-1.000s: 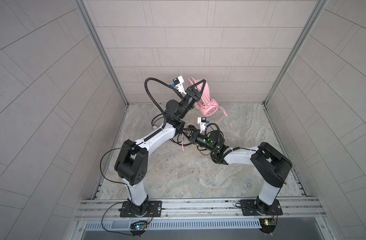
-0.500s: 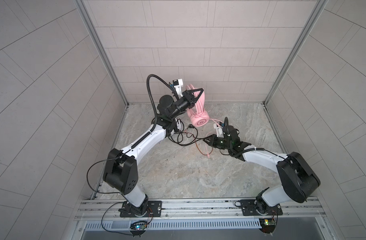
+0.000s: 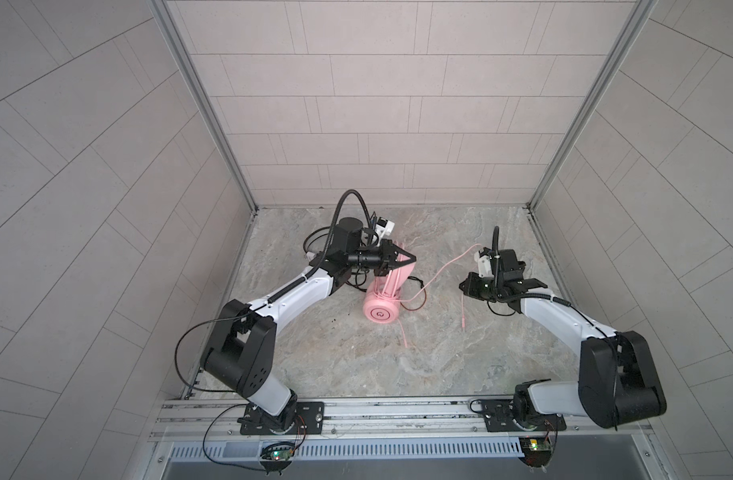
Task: Wrap the headphones
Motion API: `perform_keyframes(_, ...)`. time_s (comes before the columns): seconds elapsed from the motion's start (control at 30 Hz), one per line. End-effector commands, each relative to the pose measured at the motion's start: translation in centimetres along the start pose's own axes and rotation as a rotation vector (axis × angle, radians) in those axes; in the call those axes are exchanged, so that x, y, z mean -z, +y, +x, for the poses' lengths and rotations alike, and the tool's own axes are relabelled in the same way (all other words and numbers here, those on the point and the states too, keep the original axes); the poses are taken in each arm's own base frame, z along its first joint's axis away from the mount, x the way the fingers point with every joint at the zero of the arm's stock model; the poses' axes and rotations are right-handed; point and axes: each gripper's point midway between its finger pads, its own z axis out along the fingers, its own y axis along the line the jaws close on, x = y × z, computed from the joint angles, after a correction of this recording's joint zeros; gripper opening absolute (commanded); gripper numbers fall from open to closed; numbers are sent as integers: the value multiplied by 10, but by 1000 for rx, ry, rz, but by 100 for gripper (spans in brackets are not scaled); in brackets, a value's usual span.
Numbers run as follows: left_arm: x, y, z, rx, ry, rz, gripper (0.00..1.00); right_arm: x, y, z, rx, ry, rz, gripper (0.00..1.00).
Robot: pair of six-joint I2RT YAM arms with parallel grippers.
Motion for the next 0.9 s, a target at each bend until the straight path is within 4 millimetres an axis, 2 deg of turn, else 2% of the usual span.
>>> perform_keyframes(0.0, 14, -67, 45, -184, 149, 86, 0, -18, -2, 0, 73, 126, 28, 11)
perform_keyframes(0.13, 10, -97, 61, -168, 227, 221, 0, -42, -3, 5, 96, 247, 44, 14)
perform_keyframes(0.23, 14, -130, 55, -141, 242, 368, 0, -51, -14, 7, 105, 265, 84, 15)
perform_keyframes(0.33, 18, -151, 46, -109, 274, 485, 0, -51, -13, 10, 108, 310, 66, 24)
perform_keyframes(0.37, 19, -154, 43, -106, 296, 508, 0, -46, -8, 11, 111, 315, 52, 32)
perform_keyframes(0.43, 14, -146, 38, -90, 338, 480, 0, -32, -1, 10, 117, 286, 31, 41)
perform_keyframes(0.5, 9, -140, 28, -79, 322, 478, 0, -13, 7, 8, 129, 238, 2, 45)
perform_keyframes(0.6, 5, -133, 21, -71, 316, 473, 0, 20, 30, 3, 159, 117, -98, 49)
perform_keyframes(0.77, 4, -125, 11, -63, 298, 465, 0, 65, 85, 8, 179, -104, -449, 56)
perform_keyframes(0.87, 5, -122, 2, -56, 271, 466, 0, 89, 109, 10, 178, -222, -615, 66)
